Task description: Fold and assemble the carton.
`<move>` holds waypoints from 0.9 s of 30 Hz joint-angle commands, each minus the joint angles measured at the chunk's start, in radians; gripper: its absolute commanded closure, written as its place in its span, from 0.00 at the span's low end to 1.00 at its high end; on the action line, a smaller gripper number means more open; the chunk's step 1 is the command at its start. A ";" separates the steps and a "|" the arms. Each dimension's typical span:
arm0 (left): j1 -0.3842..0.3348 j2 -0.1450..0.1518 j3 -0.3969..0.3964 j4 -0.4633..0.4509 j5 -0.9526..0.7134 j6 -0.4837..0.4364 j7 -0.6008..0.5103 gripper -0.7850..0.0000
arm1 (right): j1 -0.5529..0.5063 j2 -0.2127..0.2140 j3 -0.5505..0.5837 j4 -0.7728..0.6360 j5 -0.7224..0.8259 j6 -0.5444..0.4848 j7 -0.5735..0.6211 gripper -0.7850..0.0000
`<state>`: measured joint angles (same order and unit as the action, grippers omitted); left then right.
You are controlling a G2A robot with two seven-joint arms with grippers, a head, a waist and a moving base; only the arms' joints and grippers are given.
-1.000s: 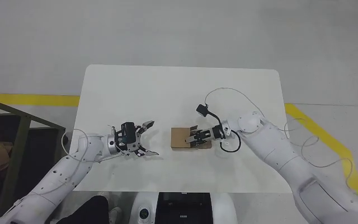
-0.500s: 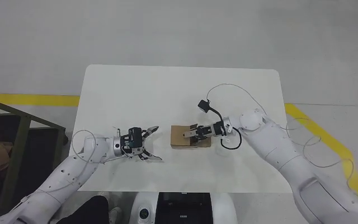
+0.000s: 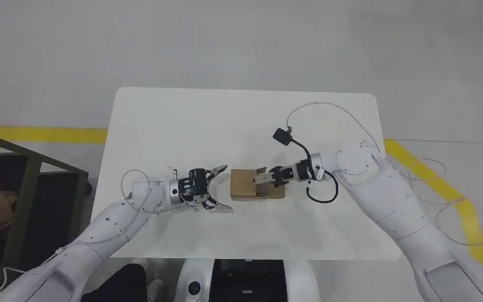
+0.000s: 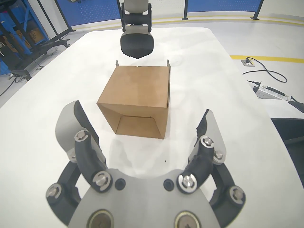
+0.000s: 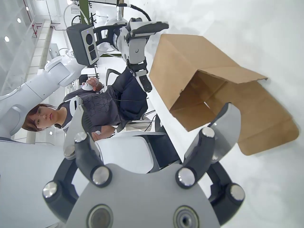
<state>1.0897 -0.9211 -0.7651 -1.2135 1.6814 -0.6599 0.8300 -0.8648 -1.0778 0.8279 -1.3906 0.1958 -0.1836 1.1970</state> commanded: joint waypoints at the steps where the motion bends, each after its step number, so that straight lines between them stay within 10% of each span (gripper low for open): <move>1: -0.023 -0.011 0.015 0.010 0.008 0.003 0.001 0.00 | -0.025 0.011 0.024 -0.046 -0.011 0.020 0.006 0.00; 27: -0.115 -0.077 0.081 0.119 -0.003 -0.050 -0.003 0.09 | -0.218 0.066 0.138 -0.249 -0.033 0.076 0.011 0.00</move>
<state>0.9745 -0.9980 -0.6836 -1.0953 1.6801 -0.7081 0.8268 -1.0813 -1.0120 0.9664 -1.6395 0.1628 -0.1081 1.2089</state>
